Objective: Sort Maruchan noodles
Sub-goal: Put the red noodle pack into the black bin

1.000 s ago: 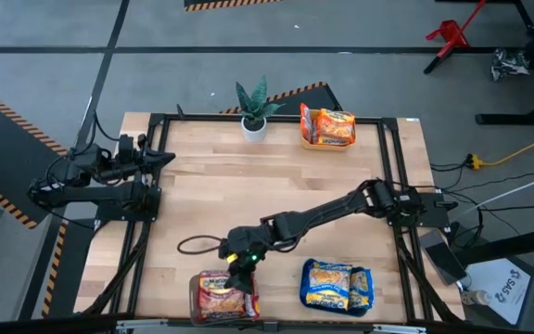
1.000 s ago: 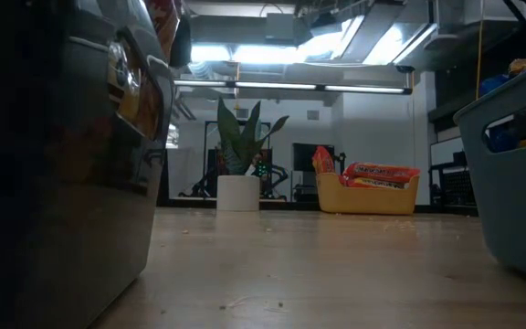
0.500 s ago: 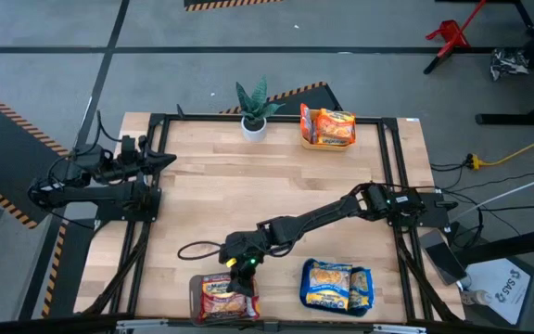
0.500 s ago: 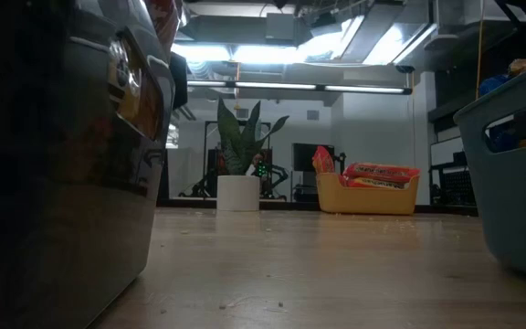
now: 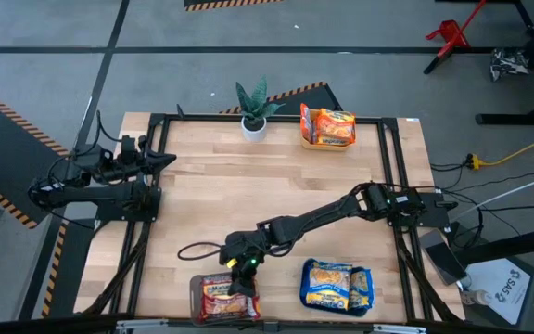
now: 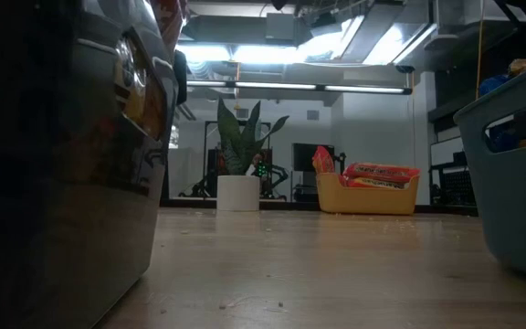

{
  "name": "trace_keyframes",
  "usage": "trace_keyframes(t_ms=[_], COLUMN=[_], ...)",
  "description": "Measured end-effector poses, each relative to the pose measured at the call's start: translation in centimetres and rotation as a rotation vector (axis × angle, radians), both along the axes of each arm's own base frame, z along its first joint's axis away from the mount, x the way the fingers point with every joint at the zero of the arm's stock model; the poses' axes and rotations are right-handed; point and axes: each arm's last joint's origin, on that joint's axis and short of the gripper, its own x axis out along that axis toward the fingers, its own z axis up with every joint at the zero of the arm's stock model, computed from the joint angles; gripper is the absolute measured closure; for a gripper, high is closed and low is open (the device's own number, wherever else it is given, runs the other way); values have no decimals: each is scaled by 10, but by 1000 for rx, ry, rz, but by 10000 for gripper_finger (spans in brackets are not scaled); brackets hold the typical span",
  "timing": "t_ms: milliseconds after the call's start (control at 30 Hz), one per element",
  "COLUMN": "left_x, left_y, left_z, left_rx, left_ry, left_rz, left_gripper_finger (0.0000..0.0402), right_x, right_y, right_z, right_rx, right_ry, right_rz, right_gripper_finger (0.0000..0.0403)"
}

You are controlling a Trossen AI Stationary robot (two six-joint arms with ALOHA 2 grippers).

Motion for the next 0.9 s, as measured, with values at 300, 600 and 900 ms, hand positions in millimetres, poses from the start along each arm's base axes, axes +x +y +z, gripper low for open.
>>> trace_keyframes(t_ms=[300, 600, 900], left_x=[0, 0, -1], left_y=[0, 0, 2], left_z=[0, 0, 0], left_rx=[0, 6, 6], left_ry=[0, 2, 3], left_rz=[1, 13, 60], left_gripper_finger=[401, 401, 401], right_x=[-2, -1, -2], right_y=[7, 3, 1], right_z=[1, 1, 1], right_rx=[11, -1, 6], right_ry=[-5, -36, -52], right_rz=[26, 65, 133], right_gripper_finger=[227, 230, 281])
